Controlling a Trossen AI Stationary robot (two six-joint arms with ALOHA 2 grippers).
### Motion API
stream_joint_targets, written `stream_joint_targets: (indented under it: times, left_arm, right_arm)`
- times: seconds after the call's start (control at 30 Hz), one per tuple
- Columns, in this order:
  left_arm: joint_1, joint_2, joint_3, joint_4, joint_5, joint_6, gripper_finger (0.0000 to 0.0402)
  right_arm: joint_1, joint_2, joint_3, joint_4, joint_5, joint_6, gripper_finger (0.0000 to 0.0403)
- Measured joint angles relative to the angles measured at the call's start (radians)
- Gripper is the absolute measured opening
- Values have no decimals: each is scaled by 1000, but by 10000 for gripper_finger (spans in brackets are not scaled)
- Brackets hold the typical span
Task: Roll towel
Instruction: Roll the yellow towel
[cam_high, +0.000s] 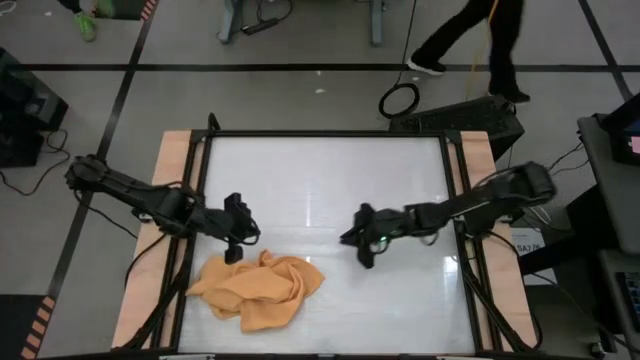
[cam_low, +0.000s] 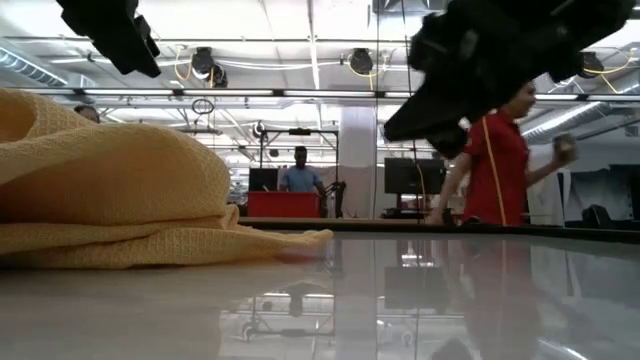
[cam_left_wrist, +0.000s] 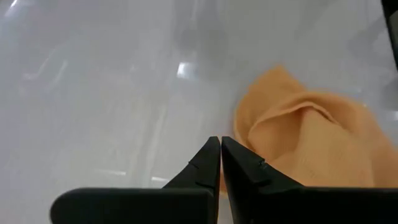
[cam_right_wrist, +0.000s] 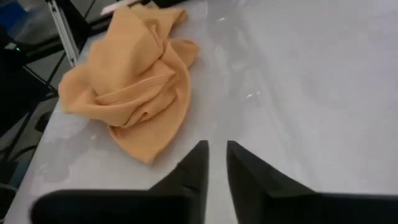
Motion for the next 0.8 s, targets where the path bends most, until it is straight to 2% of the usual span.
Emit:
stream_joint_targets:
  times: [0.2,0.4,0.6,0.8]
  left_arm:
    - [1,68,-3,12,6,-26,31]
    - [1,98,-3,4,31,-76,97]
    - [1,129,-3,4,52,-79,161]
    - [1,172,-3,4,53,-78,176]
  right_arm:
    - [38,304,194,10,24,33,136]
    - [57,483,383,-95,42,38,184]
    - [62,564,489,-179,28,18,190]
    - [86,572,508,-179,56,-46,161]
